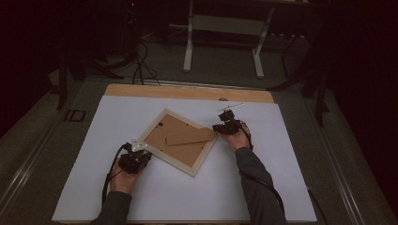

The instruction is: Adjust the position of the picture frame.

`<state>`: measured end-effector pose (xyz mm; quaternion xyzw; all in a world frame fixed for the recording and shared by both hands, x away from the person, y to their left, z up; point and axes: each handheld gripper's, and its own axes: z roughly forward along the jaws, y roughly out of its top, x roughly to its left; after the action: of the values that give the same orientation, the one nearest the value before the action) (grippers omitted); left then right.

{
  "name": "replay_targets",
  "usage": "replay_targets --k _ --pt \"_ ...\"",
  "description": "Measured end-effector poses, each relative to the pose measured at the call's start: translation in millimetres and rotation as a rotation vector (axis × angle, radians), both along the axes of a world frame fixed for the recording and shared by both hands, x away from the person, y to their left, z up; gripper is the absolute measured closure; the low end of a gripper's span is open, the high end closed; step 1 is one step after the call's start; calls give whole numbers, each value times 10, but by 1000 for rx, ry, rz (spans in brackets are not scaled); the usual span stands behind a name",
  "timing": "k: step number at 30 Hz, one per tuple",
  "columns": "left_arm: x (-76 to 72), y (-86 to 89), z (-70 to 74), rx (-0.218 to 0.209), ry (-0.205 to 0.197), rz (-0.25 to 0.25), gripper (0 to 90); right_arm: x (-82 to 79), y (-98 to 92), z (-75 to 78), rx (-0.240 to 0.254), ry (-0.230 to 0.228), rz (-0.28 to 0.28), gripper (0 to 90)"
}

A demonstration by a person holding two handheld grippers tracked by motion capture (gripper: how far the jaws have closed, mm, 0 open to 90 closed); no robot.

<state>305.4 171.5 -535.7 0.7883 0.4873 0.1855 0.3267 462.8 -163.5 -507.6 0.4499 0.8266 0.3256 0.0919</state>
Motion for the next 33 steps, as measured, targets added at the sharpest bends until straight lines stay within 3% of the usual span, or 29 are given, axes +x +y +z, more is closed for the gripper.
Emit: replay_targets --k 14,24,33 --pt "-8 -40 3 15 -5 8 900 -183 -85 5 16 6 44 900" --pt "-25 -148 3 -7 2 -37 900 -336 -131 0 39 7 74 900" --pt "-40 -225 7 -3 4 -55 900 -535 -146 -3 25 -13 92 900"
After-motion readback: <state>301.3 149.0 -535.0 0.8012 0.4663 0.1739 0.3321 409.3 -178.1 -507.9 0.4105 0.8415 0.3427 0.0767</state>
